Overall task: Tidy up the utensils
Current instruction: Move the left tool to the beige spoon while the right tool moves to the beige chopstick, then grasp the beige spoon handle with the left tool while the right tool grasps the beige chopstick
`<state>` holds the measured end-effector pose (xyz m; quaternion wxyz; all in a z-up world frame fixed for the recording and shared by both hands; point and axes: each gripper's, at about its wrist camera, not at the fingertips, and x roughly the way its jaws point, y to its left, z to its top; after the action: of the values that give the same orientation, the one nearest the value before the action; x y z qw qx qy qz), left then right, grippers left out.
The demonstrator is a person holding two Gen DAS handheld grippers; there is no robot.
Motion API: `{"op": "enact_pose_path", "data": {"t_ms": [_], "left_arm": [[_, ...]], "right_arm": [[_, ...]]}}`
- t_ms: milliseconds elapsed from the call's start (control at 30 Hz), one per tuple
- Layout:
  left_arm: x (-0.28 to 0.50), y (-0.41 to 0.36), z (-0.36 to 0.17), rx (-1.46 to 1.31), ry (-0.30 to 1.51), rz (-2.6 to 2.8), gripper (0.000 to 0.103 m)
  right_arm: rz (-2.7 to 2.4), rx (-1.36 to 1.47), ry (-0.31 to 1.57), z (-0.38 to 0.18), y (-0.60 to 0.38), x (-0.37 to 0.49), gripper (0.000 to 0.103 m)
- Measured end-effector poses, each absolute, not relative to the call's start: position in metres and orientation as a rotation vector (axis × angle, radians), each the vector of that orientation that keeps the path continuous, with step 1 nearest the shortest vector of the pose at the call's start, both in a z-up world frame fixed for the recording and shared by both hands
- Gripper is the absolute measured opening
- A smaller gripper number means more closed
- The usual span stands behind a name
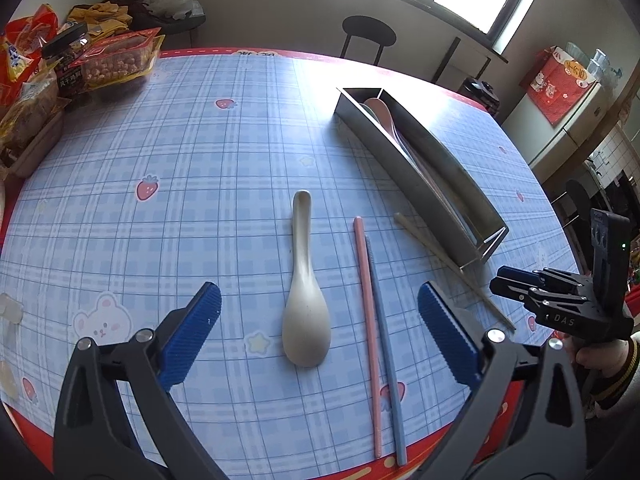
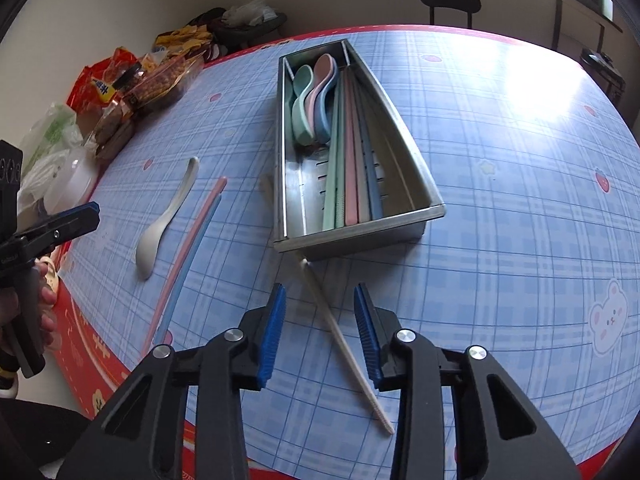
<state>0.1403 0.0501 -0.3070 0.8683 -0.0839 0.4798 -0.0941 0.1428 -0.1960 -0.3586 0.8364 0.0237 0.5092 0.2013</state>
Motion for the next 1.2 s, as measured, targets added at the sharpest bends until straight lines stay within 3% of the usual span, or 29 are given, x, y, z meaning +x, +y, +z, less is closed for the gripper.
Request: {"op": "enact_pose_path", "data": {"t_ms": [433, 567, 633, 1200], "left_arm": [[0.137, 0.06, -0.318, -0.147, 1.035, -0.131, 0.097], [0.139, 0.063, -0.324, -0.171, 1.051, -0.132, 0.097], [0.14, 0.064, -0.327, -0.195, 1.062, -0.154, 0.097], [0.143, 0.062, -0.339, -0.228, 1.137, -0.172, 0.096]], "right_arm": [[0.446, -0.049, 1.1, -0.378, -0.179, 0.151, 0.028], [0.451, -0.048, 1.113, -0.38, -0.178, 0.149, 0.012], [0.456, -0.036, 1.122, -0.38, -0.178, 0.148, 0.009], [0.443, -0.015, 1.147, -0.38, -0.173, 0.133, 0.008]]}}
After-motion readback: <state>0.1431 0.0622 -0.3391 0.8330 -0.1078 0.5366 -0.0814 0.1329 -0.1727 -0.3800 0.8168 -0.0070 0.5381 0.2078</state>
